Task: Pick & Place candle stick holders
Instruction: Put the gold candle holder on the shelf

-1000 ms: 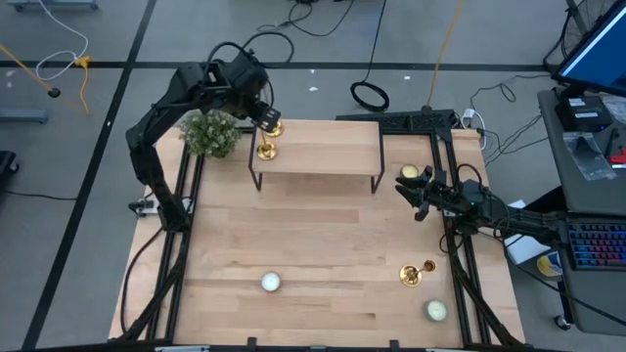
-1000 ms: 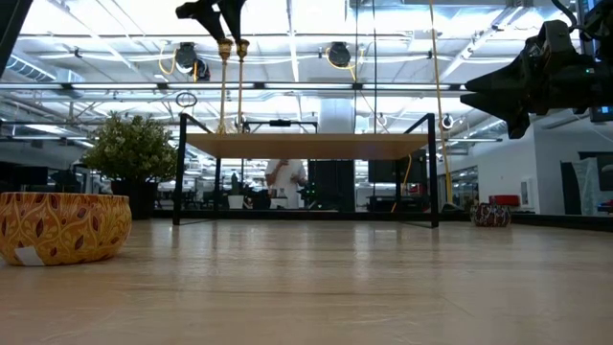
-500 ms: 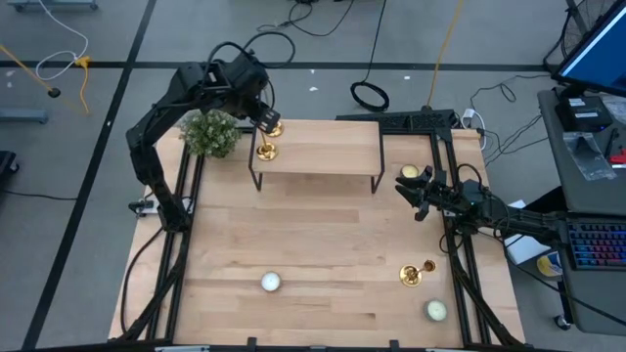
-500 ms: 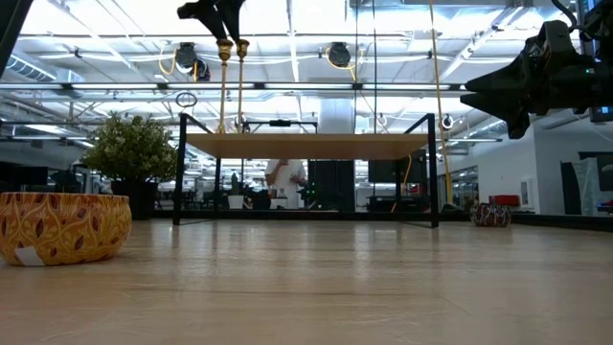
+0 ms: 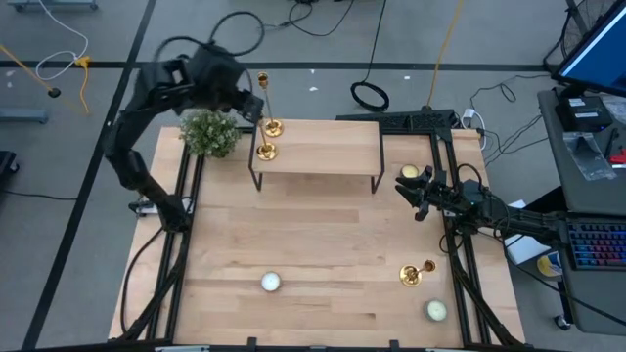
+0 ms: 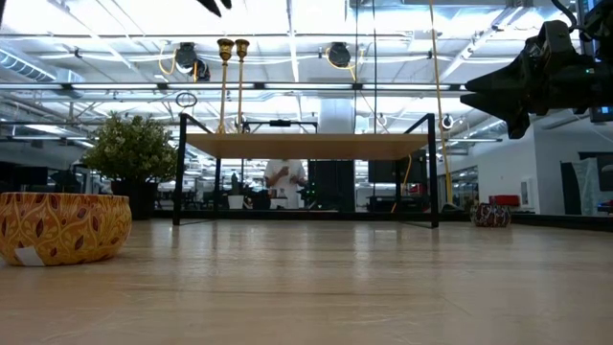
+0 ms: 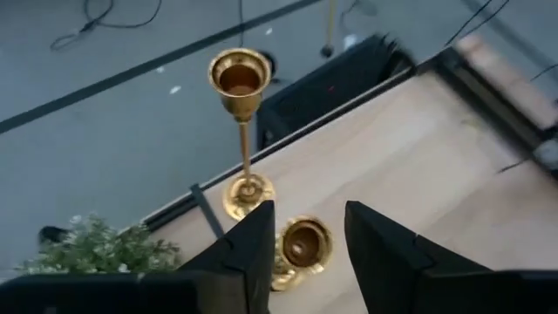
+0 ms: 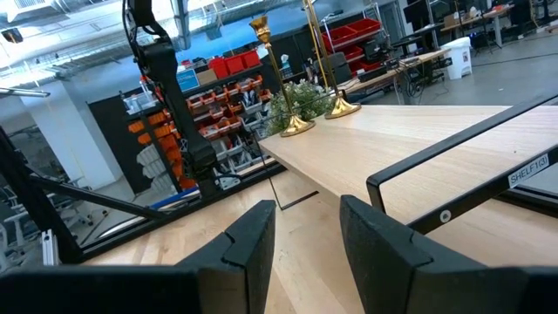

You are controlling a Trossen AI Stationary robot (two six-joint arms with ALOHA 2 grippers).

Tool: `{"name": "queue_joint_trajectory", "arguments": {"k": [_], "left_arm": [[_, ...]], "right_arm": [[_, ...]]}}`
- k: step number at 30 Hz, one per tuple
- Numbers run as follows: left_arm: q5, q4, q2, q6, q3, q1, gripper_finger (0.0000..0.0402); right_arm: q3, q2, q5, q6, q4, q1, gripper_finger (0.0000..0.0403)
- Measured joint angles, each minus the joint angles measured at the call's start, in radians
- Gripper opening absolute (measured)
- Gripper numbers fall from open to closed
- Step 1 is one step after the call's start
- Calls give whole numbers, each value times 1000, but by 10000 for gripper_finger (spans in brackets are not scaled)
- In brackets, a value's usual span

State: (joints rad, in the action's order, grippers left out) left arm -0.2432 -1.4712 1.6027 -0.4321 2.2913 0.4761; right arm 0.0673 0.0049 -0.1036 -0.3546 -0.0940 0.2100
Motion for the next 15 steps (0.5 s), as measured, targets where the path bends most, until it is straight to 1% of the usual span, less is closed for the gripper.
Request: {"name": "queue_joint_trajectory", "arguments": {"k": [3,6,11,15], "left_arm": [[7,-1,-35,-49,0,-73,125],[3,-9,-46,-104,1,-179,115],[-42,-30,-40,-179,0,-370,100],[-61,-22,-27,-192,0,-511,93]], "right_arm": [[0,0,0,0,0,0,126],[0,0,0,0,0,0,126],[0,0,0,-5,-3,0,126],[0,0,0,-75,-8,0,126]]}}
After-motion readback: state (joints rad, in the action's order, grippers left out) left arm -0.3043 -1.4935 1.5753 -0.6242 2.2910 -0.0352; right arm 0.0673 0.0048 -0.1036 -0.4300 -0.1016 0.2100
